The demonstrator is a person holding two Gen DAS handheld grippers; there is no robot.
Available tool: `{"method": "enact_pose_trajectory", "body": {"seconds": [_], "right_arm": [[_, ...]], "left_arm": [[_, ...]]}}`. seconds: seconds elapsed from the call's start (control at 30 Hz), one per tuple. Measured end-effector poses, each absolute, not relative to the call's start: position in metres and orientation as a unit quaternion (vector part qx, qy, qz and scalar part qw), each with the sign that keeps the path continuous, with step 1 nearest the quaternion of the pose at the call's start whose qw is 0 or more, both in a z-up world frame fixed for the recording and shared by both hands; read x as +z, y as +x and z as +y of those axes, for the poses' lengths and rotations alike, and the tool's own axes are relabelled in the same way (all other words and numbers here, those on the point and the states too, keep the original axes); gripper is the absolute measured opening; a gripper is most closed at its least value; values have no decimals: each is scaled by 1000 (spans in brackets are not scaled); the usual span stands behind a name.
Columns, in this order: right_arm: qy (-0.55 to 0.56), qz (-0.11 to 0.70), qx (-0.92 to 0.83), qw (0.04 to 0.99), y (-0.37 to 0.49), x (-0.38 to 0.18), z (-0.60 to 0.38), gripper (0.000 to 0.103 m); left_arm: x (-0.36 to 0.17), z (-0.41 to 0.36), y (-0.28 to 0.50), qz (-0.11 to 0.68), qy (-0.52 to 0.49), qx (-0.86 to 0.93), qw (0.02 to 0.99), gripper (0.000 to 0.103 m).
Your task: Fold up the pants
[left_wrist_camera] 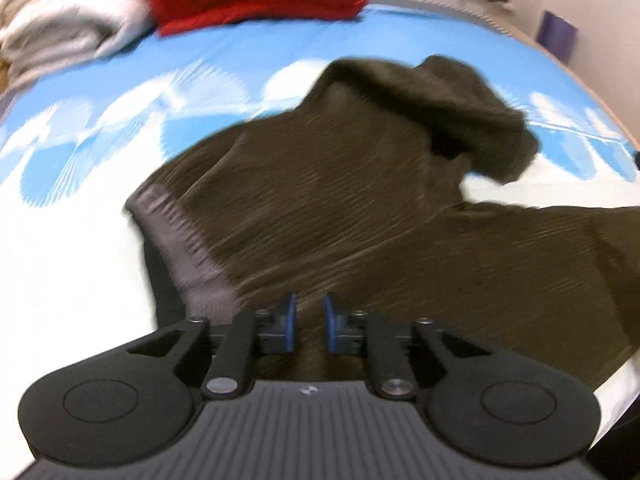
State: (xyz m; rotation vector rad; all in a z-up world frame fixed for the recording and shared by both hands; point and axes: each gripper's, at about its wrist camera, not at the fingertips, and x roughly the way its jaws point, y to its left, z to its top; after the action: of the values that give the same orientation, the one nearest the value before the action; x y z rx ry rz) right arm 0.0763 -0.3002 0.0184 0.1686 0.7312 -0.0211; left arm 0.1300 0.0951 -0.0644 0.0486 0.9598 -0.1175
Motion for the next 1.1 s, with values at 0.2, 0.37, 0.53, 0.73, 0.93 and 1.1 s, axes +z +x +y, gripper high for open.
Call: {"method": "enact_pose_trajectory", "body": {"seconds": [0.2, 0.37, 0.53, 0.73, 0.93, 1.1], "right_arm": [[138, 362, -3, 922, 94, 19, -312, 8], [170, 368, -15, 914, 113, 10, -316, 8], [187, 384, -20, 904, 136, -7, -311, 8], [185, 395, -26, 899, 199, -35, -309, 25], [128, 433, -21, 892, 251, -75, -294, 43], [53, 435, -13, 899, 281, -79, -273, 50]], "left_arm": [[-47, 30, 172, 489, 6, -76, 869, 13], [-54, -11, 212, 431, -37, -101, 896, 15], [-93, -38, 239, 463, -41, -100, 880, 20], [-122, -56, 259, 471, -19, -100, 876, 45], [-131, -63, 272, 481, -18, -105, 870, 59], [-142, -63, 288, 501, -21, -99, 860, 59]]}}
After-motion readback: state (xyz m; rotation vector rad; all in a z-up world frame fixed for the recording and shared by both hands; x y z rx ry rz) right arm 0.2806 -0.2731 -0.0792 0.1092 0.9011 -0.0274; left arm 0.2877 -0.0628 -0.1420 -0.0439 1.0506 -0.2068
